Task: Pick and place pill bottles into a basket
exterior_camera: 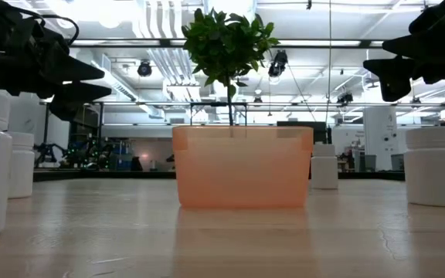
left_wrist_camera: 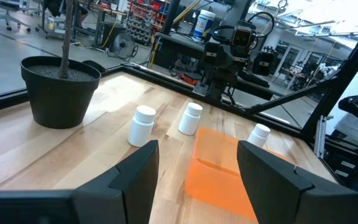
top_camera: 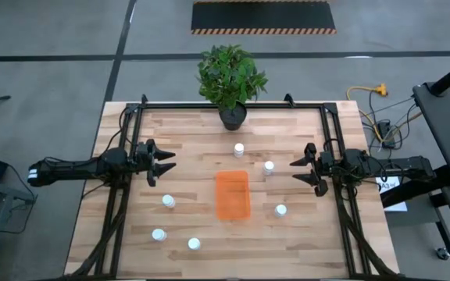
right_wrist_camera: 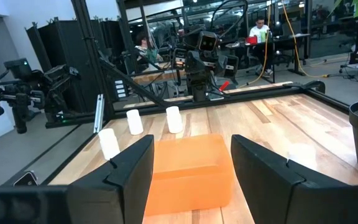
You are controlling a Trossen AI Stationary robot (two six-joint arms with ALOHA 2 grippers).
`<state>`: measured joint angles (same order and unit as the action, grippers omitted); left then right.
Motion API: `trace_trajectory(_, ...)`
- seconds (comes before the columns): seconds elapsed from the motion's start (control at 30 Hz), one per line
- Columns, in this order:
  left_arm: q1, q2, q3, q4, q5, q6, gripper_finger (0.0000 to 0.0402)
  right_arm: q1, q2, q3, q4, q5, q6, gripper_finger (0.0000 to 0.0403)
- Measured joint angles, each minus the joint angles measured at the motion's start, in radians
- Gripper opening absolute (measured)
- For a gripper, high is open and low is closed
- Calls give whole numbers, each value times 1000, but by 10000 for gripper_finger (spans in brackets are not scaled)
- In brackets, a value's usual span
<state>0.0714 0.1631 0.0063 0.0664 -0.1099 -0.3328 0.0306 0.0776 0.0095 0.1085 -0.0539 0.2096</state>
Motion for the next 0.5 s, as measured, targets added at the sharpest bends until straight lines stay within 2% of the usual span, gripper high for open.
trace_trajectory(0.2,0,0,0,0,0,0,200,0,0,0,2,0,37,203)
trace_trajectory(0.5,0,0,0,0,0,0,200,0,-1,0,104,9,369,203)
